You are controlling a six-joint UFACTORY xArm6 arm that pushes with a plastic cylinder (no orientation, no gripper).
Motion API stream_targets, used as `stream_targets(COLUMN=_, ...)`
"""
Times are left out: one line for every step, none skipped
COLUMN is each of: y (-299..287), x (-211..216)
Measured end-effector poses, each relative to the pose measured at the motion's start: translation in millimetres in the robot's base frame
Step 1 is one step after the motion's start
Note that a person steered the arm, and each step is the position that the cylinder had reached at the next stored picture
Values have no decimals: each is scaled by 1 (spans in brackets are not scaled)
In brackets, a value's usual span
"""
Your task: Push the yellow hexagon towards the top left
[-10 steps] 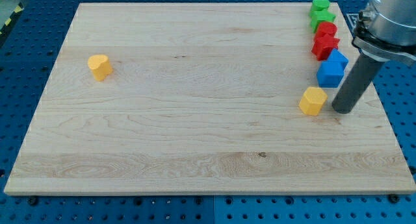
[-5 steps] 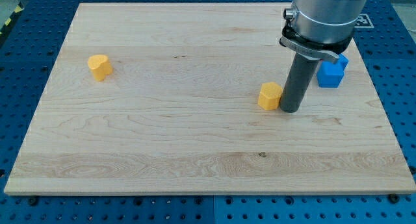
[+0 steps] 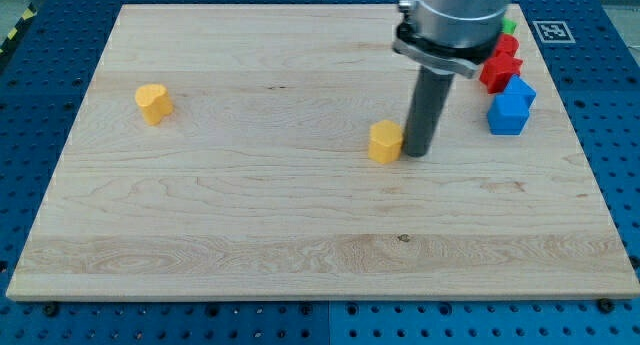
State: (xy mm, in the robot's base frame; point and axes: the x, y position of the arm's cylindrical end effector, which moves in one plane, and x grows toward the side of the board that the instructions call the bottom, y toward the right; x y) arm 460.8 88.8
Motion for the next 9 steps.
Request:
stream_targets(y=-30, x=-2)
stream_targets(y=-66, x=-2)
stream_targets(y=-101, x=-2)
stream_targets(y=-131, x=-2)
stream_targets(y=-169, x=-2)
stream_targets(y=-186, x=-2)
stream_targets(y=-166, x=-2)
stream_targets(y=-164, x=-14)
stream_targets(y=-181, x=-41)
